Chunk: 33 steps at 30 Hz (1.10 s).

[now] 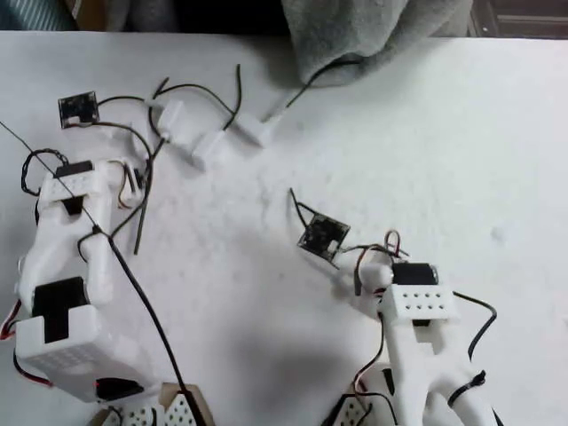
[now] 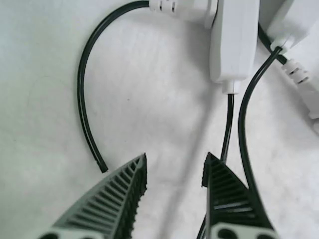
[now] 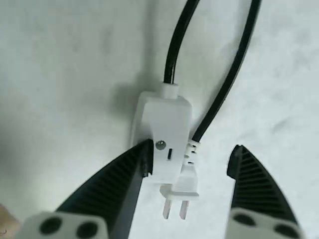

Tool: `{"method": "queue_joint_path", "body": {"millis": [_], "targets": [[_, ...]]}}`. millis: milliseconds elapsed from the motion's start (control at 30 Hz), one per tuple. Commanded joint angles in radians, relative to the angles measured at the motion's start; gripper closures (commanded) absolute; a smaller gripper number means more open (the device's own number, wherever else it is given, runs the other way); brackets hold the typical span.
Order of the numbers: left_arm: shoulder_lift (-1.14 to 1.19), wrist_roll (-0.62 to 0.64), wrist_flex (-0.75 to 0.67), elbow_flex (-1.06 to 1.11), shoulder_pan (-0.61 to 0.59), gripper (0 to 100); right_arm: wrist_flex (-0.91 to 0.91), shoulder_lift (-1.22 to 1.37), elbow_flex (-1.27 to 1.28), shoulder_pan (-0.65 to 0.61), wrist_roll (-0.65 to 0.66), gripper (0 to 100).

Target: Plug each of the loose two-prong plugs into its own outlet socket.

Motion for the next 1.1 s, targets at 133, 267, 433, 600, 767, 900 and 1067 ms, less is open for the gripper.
{"method": "queue_joint_path", "body": {"millis": [133,267,433,600,767,900,1067], "targets": [[-0.028,-0.008,-0.018,-0.005,0.015,81,0.153,0.008,0.023,-0.239,-0.14,74.5],[-0.028,-0.008,-0.018,-0.005,0.015,81,0.153,0.008,0.023,-0.348,-0.222,74.5],[-0.028,-0.008,-0.018,-0.005,0.015,81,0.157,0.002,0.012,-0.394,-0.222,74.5],[-0.028,-0.008,-0.018,-0.005,0.015,81,0.289,-0.001,-0.132,-0.397,-0.224,74.5],[-0.028,-0.008,-0.018,-0.005,0.015,81,0.464,-0.001,-0.356,-0.394,-0.229,74.5],[-0.028,-0.008,-0.018,-0.005,0.015,81,0.507,0.008,-0.414,-0.387,-0.229,74.5],[-0.028,-0.008,-0.018,-0.005,0.015,81,0.503,0.01,-0.361,-0.338,-0.23,74.4]]}}
